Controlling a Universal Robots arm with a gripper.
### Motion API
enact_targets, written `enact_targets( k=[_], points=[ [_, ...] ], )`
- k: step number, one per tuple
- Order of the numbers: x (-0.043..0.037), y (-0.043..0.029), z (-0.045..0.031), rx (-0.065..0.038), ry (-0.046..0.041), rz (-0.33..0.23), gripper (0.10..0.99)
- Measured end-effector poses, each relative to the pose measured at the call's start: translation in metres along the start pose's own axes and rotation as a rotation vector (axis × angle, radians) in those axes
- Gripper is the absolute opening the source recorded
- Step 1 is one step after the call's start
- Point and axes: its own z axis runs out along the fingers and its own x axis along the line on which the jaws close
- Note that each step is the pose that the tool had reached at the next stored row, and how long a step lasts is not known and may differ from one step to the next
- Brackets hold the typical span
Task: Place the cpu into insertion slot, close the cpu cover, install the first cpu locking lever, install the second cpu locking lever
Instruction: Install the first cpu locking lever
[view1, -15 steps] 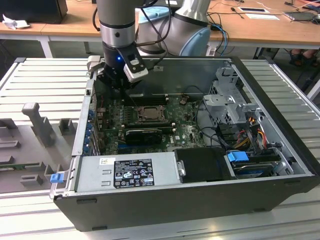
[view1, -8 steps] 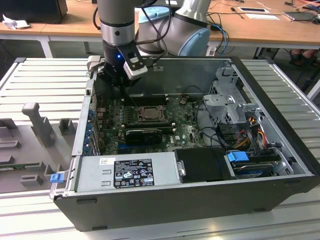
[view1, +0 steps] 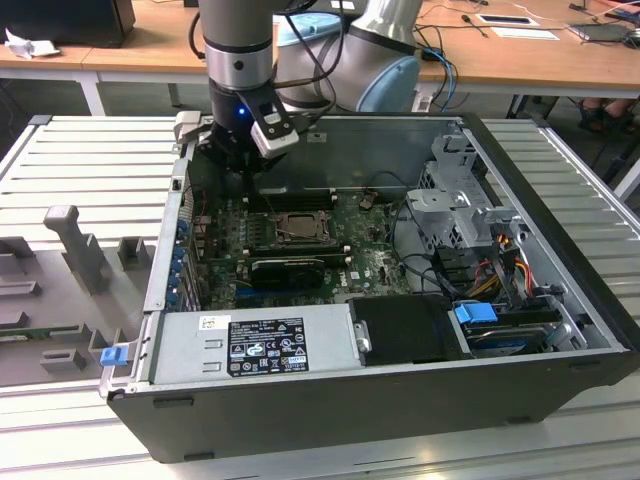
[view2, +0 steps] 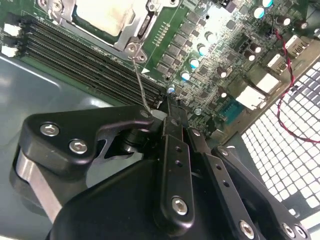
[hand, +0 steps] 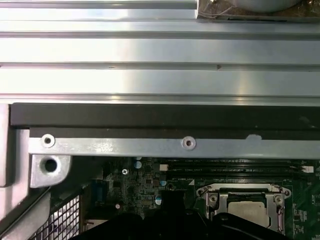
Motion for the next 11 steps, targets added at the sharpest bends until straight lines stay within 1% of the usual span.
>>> enact_targets(
  k=[11],
  points=[
    [-0.0164, -0.0001, 0.0, 0.0, 0.0, -0.001, 0.106]
  ],
)
